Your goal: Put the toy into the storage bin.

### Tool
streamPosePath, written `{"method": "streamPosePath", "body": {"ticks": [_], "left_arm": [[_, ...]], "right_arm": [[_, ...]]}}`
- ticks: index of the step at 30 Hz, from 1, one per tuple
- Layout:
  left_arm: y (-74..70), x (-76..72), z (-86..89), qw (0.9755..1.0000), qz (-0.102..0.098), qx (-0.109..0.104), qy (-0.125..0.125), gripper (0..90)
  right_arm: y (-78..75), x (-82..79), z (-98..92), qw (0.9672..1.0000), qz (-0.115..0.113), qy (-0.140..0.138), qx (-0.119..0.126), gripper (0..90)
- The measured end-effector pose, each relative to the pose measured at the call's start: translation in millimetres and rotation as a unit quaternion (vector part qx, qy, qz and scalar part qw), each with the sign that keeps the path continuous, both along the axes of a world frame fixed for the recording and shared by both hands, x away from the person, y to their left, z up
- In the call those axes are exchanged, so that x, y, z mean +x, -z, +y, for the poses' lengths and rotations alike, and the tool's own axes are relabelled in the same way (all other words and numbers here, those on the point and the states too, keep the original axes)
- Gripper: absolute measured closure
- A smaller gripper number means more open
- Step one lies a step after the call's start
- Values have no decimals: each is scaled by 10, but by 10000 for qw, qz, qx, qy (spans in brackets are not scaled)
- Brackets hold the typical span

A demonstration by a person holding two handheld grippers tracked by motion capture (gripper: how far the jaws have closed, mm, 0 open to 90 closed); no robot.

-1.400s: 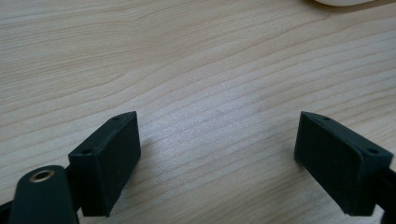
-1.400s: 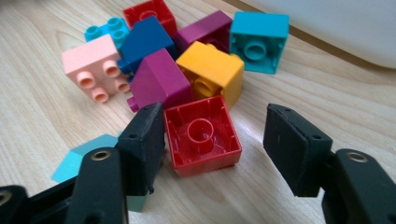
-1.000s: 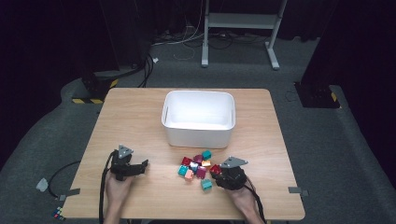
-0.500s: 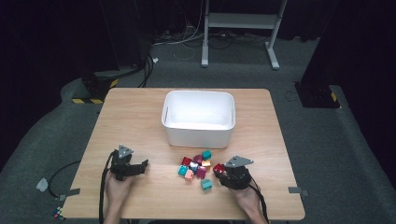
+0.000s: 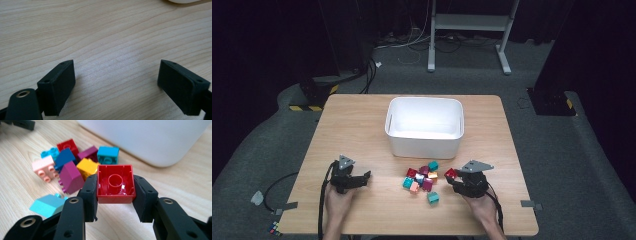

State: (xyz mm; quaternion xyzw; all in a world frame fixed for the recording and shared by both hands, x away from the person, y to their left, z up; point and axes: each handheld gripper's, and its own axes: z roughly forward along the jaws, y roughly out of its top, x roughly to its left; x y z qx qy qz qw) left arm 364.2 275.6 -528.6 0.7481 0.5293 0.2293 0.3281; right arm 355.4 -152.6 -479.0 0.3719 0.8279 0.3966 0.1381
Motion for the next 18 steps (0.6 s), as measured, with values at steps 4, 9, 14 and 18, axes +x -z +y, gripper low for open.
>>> {"method": "streamPosePath", "body": {"ticks": [4, 9, 14, 18], "left_arm": [[-1, 0, 1, 10000, 10, -2, 2, 148], [-1, 0, 3, 10000, 11, -12, 1, 149], [-1, 0, 3, 10000, 11, -14, 0, 150], [-1, 2, 4, 10000, 3, -10, -4, 153]], "right_arm": [[-134, 64, -45, 9999, 16, 4, 106, 588], [-268, 102, -88, 9998, -38, -41, 175, 588], [-456, 141, -127, 9994, -132, -6, 331, 587], [-610, 195, -155, 9990, -205, -1, 405, 587]]}}
